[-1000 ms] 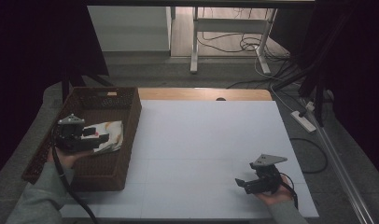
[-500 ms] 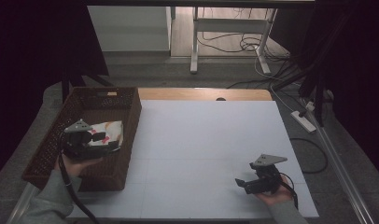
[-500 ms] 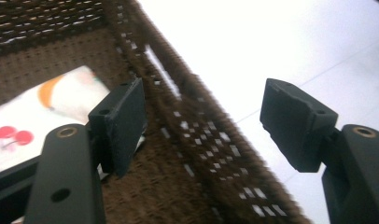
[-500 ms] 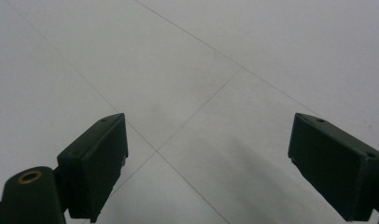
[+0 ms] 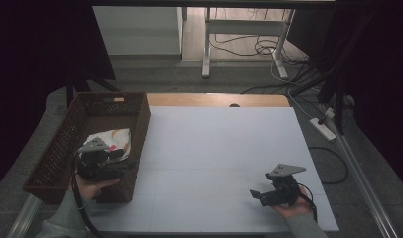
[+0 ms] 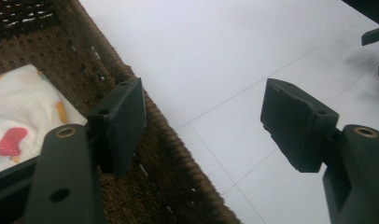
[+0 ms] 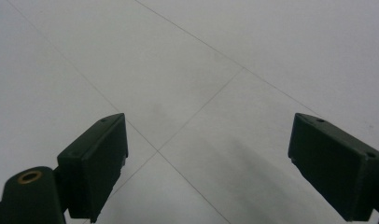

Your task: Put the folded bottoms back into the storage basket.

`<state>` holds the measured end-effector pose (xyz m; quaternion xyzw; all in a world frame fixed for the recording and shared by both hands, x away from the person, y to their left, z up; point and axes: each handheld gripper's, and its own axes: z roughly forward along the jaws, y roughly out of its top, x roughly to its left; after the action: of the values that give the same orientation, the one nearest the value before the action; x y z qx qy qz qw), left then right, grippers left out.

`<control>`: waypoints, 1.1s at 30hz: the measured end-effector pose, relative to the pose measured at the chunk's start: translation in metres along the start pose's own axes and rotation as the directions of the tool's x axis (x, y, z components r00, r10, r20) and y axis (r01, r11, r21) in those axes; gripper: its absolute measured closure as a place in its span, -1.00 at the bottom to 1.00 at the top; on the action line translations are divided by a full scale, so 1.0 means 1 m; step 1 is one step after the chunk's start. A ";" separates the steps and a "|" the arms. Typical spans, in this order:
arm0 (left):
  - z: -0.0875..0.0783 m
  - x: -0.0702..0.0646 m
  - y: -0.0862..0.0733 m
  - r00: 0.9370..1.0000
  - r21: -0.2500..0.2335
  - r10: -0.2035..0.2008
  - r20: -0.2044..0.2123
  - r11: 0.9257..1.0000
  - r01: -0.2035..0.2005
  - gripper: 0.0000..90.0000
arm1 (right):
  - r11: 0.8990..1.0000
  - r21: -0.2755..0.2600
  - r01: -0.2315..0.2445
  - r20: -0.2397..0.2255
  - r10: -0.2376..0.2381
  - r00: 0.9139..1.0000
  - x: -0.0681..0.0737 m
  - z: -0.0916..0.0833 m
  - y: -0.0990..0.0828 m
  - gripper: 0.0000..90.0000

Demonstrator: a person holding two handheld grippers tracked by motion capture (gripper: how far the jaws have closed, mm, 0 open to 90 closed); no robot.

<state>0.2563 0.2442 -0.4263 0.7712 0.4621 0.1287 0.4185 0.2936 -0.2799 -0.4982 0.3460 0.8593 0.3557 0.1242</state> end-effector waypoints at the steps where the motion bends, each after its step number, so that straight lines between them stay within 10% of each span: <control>1: 0.000 -0.002 -0.001 1.000 0.001 0.006 -0.002 1.000 -0.006 -0.33 | 1.000 -0.002 -0.001 -0.001 0.001 1.000 0.000 -0.001 0.000 -0.73; 33: 0.001 -0.033 -0.018 0.998 -0.012 0.063 0.032 0.998 -0.062 -0.36 | 0.998 -0.055 -0.020 0.007 0.020 1.000 -0.006 -0.011 -0.002 -0.72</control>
<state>0.2280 0.2202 -0.4341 0.7849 0.4302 0.1316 0.4260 0.2916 -0.2905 -0.4912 0.3523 0.8452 0.3791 0.1335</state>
